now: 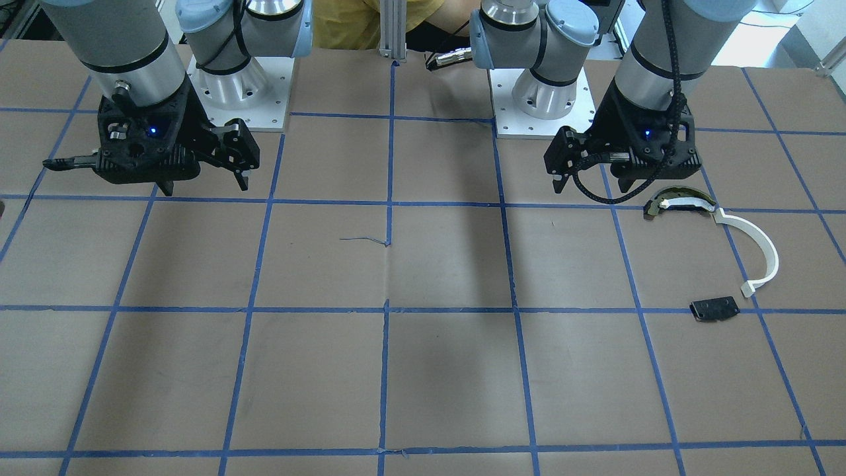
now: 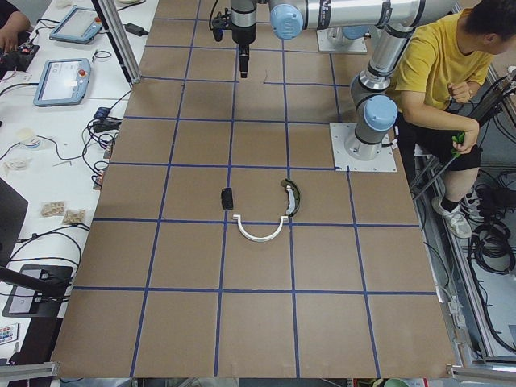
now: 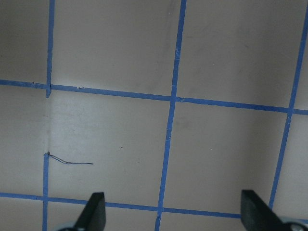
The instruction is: Place bearing gear from tray to pile
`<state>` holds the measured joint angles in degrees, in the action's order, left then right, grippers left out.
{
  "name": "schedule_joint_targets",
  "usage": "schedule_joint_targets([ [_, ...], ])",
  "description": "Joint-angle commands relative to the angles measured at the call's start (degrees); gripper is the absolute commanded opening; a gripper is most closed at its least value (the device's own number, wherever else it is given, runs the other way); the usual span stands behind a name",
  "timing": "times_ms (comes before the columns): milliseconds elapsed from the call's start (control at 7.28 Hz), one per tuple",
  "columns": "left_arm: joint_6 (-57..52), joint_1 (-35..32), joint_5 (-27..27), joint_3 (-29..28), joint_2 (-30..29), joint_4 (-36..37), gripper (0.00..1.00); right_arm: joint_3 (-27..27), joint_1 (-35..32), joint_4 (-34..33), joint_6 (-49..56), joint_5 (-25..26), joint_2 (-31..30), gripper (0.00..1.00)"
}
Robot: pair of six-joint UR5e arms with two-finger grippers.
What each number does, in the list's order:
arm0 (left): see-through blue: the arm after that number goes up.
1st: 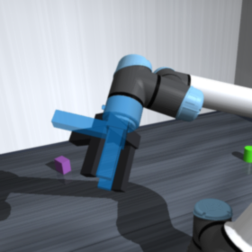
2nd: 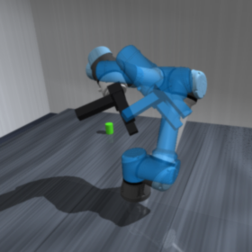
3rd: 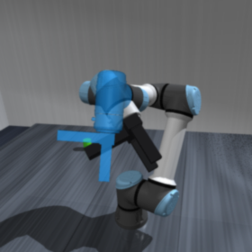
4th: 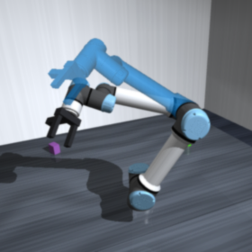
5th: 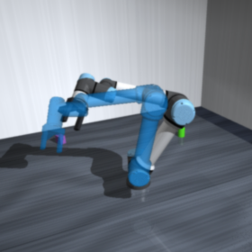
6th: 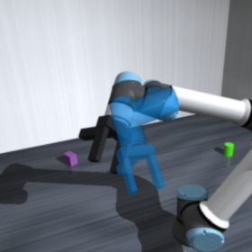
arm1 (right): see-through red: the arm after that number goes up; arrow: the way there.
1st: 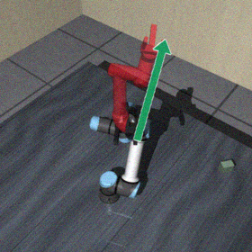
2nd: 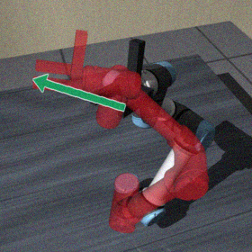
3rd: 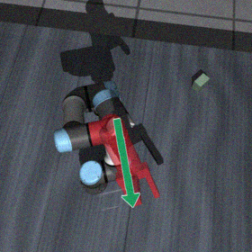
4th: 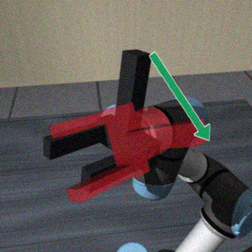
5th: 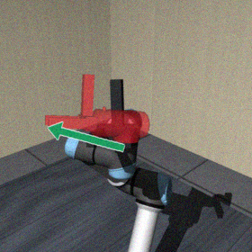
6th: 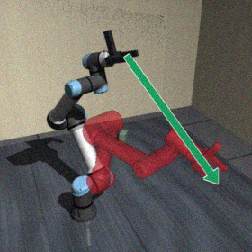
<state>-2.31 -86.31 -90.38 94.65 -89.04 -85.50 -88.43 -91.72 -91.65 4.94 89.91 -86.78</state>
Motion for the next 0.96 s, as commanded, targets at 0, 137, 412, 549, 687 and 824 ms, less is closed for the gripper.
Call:
schedule_joint_targets([
  [0,-0.07,0.01,-0.15,0.01,0.01,-0.01,1.0,0.02,0.23,-0.29,-0.1,0.0,0.03,1.0],
  [137,-0.07,0.01,-0.15,0.01,0.01,-0.01,1.0,0.01,2.23,-0.55,1.38,-0.09,0.12,1.0],
  [412,-0.07,0.27,-0.15,0.01,0.01,-0.01,1.0,-0.6,13.09,-0.02,16.25,0.78,0.12,1.0],
  [549,-0.07,0.27,-0.15,0.01,0.01,-0.01,1.0,-0.69,21.15,-0.46,21.9,0.88,0.29,1.0],
  [687,-0.07,0.27,-0.15,0.01,0.01,-0.01,1.0,-0.78,29.15,-0.38,30.92,1.66,1.69,1.0],
  [824,-0.07,0.27,-0.24,0.01,0.01,-0.01,1.0,-0.78,36.28,-1.16,44.85,4.02,4.92,1.0],
])
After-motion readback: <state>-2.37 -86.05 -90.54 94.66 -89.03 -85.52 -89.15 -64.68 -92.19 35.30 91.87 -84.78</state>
